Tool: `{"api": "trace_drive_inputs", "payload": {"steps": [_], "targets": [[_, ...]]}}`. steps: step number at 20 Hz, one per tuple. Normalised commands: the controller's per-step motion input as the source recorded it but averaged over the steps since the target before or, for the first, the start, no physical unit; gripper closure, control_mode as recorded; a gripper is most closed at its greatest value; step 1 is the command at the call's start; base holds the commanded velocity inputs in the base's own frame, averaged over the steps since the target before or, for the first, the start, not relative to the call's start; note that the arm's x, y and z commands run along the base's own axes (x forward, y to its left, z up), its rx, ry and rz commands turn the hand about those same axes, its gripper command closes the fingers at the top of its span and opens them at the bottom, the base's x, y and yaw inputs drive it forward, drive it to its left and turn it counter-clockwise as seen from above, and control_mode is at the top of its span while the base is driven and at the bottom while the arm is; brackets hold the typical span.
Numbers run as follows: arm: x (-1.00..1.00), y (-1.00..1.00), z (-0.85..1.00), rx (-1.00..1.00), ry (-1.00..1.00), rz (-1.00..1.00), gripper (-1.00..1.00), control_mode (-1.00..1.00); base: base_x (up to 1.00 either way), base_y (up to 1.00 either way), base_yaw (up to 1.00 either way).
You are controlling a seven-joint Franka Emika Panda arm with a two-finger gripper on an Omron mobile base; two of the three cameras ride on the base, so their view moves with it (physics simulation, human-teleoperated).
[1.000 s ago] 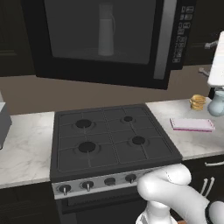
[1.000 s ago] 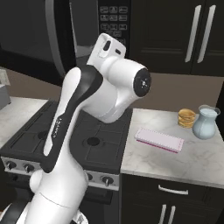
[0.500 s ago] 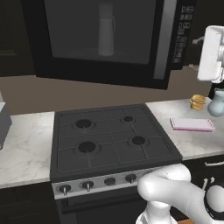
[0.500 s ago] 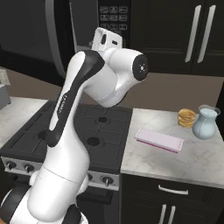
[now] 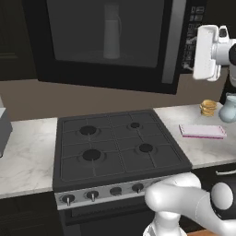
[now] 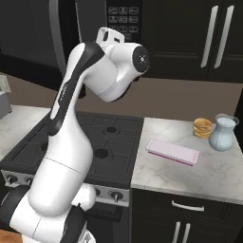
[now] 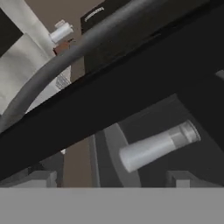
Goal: Open the microwave door.
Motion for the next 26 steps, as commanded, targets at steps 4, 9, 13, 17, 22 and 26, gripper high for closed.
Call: {"api": "trace_drive_inputs", "payload": {"steps": [4, 9, 13, 17, 22, 26], "targets": [[0.53, 0.24, -0.05, 0.0, 0.08, 0.0, -1.0, -1.0, 0.0, 0.0, 0.0], [0.33, 0.33, -0.05, -0.03, 0.03, 0.01, -1.0, -1.0, 0.0, 0.0, 0.0], [-0.09, 0.69, 0.0, -0.11, -0.05, 0.14, -1.0, -1.0, 0.0, 0.0, 0.0], [-0.61, 0.87, 0.0, -0.11, -0.17, 0.23, -1.0, -1.0, 0.0, 0.0, 0.0], [-0.81, 0.98, 0.0, -0.09, -0.16, 0.3, -1.0, -1.0, 0.0, 0.0, 0.0], [-0.79, 0.98, 0.0, -0.05, -0.17, 0.34, -1.0, -1.0, 0.0, 0.0, 0.0]]}}
